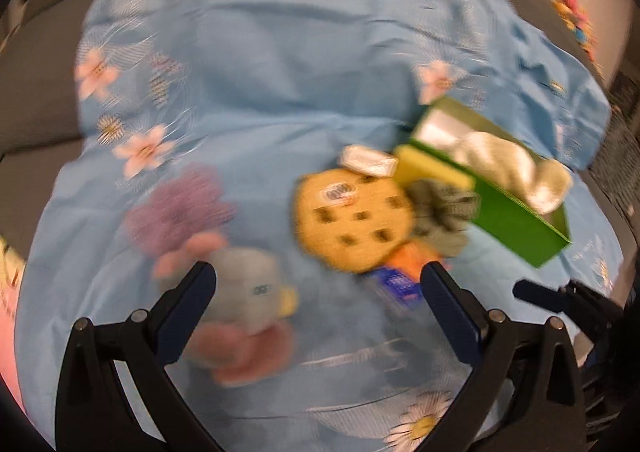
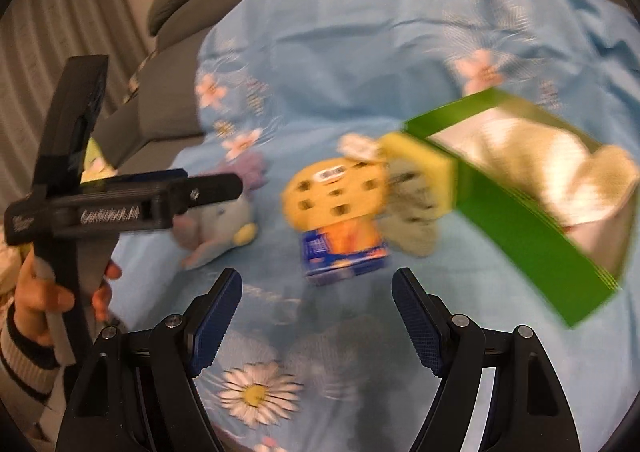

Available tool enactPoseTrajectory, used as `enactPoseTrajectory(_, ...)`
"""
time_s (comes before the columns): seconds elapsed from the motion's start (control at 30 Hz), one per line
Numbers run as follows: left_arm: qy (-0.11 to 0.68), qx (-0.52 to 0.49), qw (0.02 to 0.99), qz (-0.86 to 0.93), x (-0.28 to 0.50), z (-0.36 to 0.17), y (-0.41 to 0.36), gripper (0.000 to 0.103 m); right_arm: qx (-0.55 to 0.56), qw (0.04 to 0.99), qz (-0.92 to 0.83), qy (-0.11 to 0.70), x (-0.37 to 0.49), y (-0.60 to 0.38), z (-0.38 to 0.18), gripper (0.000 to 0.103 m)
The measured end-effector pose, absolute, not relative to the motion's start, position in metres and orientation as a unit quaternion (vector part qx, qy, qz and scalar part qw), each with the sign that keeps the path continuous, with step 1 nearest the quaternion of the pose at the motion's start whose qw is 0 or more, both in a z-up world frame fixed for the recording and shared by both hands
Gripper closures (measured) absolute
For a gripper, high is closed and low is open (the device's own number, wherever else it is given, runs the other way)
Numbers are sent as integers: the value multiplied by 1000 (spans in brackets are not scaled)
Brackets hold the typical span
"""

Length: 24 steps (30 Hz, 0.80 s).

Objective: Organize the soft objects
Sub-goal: 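Move the right gripper to the grey elephant plush and close on it, then lift the grey elephant plush with the right gripper toward the green box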

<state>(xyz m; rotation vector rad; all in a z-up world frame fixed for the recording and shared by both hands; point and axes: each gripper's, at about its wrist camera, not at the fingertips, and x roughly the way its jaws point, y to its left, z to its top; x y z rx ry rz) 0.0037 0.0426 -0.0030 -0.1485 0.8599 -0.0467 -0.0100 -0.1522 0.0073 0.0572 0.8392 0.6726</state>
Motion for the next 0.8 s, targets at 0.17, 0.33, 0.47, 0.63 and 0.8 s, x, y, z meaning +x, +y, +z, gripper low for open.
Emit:
enactPoseTrajectory(0.17, 432, -84, 898, 16, -3, -17, 82, 1, 16, 832, 374, 409, -9, -98, -11, 25)
enactPoseTrajectory(0.33, 452, -110, 885, 33, -3, -36, 110, 1, 0, 819, 402, 409, 1, -48, -26, 25)
enactPoseTrajectory(0.47, 467, -134, 874, 22, 1, -51, 122, 1, 7, 813, 407, 417, 17, -26, -33, 25)
enactPoseTrajectory(0.63, 480, -148, 864, 2, 9, -64, 122, 1, -20, 807, 407, 428, 34, 0, -42, 25)
enactPoseTrajectory(0.8, 484, -146, 863, -14, 13, -70, 117, 8, -35, 795, 424, 433, 38, 12, -50, 25)
